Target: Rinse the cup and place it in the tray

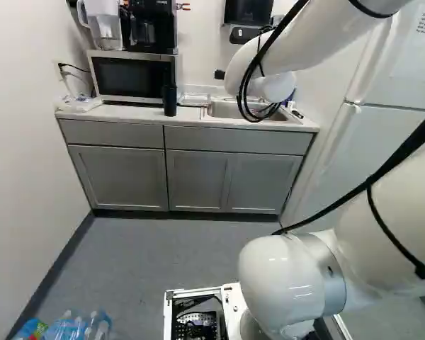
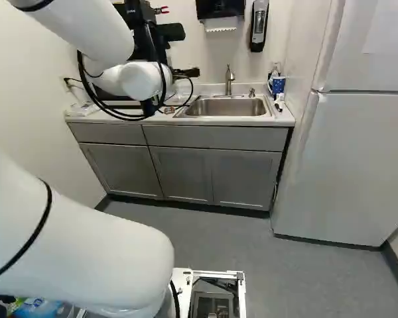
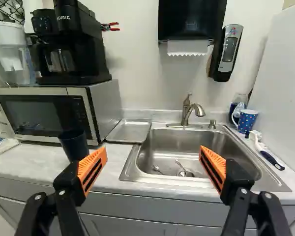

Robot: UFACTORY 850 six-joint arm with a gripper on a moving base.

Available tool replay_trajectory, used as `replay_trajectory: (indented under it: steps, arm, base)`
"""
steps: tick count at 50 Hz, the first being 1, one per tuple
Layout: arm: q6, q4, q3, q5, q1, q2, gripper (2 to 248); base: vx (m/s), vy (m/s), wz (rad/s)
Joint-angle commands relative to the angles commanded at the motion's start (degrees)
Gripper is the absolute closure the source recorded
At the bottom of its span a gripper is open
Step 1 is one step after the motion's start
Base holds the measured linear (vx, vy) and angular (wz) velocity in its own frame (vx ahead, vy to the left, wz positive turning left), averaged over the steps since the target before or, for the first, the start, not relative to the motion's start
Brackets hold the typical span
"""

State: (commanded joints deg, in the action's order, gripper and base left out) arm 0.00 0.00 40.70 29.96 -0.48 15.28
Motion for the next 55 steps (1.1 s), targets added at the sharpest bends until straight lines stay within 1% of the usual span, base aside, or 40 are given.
replay_trajectory:
  steps: [12, 41, 55]
  arm:
    - [0.0, 0.0, 1.7, -2.2, 0.0, -0.4, 3]
    - [0.0, 0.0, 1.7, -2.2, 0.0, -0.4, 3]
    - [0.0, 0.0, 1.7, -2.2, 0.0, -0.4, 3]
  base:
    - [0.000, 0.000, 0.000]
    - [0.001, 0.001, -0.002]
    - [0.119, -0.052, 0.001]
